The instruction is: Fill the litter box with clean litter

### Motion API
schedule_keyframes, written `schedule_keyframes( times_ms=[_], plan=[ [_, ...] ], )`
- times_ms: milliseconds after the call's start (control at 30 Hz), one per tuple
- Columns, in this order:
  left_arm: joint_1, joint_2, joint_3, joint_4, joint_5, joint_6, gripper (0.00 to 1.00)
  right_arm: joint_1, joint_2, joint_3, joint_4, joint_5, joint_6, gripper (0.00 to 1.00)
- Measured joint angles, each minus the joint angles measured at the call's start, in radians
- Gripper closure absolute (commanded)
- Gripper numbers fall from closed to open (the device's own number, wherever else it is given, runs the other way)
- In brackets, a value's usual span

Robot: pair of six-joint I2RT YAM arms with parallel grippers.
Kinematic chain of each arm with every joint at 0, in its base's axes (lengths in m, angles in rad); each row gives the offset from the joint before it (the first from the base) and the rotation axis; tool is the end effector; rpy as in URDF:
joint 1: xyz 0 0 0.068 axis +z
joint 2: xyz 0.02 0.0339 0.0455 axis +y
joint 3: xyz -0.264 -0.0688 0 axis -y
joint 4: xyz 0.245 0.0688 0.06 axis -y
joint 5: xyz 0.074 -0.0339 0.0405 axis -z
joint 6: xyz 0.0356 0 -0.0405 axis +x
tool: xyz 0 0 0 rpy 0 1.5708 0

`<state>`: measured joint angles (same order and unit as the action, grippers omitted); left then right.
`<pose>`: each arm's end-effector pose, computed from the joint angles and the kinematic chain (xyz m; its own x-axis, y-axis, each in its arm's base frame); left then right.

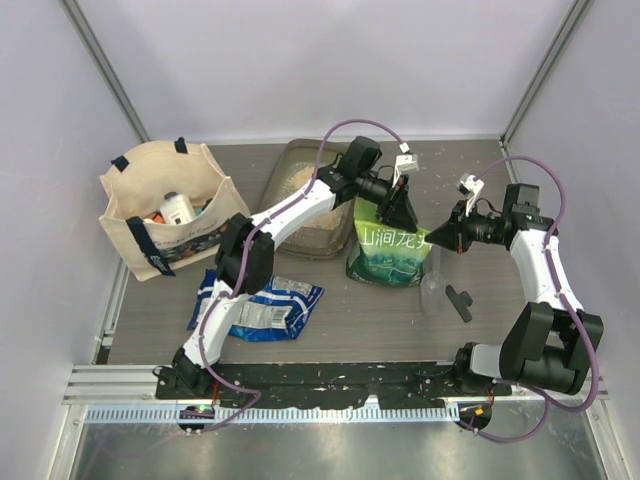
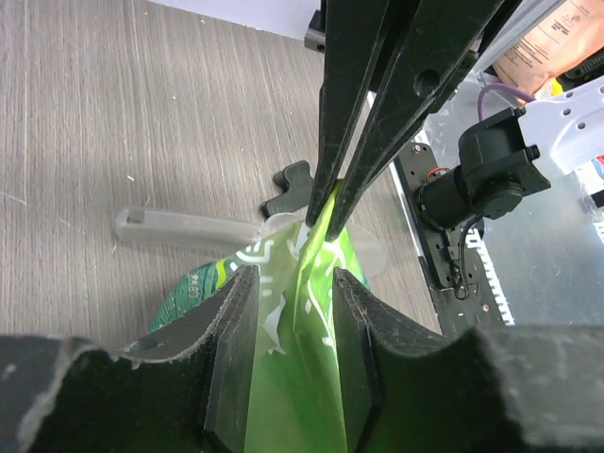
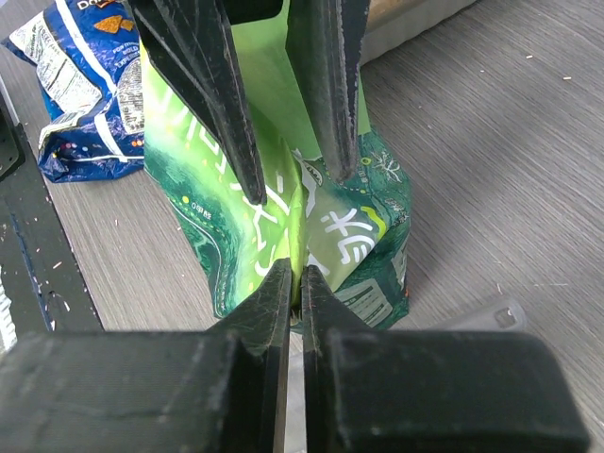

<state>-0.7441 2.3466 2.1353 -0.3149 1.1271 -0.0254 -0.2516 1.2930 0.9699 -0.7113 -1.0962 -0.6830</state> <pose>0.3712 -0.3855 0.2644 -0.3914 0.3455 -0.8529 0.8557 -0.2044 -0.4754 0.2453 -0.0304 0.2689 -0.4397 -0.1848 -0.8789 -0.7787 0.5661 0.2705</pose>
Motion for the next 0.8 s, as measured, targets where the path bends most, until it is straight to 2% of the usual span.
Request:
schedule_keyframes(
  times_ms=[300,400,467,500,533,633,700,800],
  plan=[
    [-0.029,0.058,0.066,-0.012,0.013,0.012,0.63,0.018,0.023,0.024,0.009,0.007,0.013,0.95],
    [-0.031,0.061,0.066,-0.036,0.018,0.042,0.71,0.023,0.029,0.026,0.012,0.008,0.031,0.95],
    [-0.031,0.061,0.068,-0.043,0.018,0.059,0.89,0.026,0.032,0.028,0.018,0.008,0.036,0.94],
    [-0.031,0.061,0.068,-0.046,0.018,0.063,0.97,0.029,0.036,0.031,0.020,0.010,0.039,0.90],
    [-0.031,0.061,0.068,-0.049,0.018,0.067,1.00,0.032,0.039,0.034,0.023,0.012,0.041,0.74],
    [-0.028,0.061,0.071,-0.056,0.023,0.080,1.00,0.039,0.045,0.042,0.040,0.028,0.070,0.48],
    [-0.029,0.061,0.077,-0.071,0.019,0.092,1.00,0.036,0.045,0.063,0.048,0.053,0.103,0.42],
    [-0.030,0.061,0.084,-0.094,0.008,0.097,1.00,-0.005,0.037,0.121,0.076,0.109,0.193,0.38]
  ],
)
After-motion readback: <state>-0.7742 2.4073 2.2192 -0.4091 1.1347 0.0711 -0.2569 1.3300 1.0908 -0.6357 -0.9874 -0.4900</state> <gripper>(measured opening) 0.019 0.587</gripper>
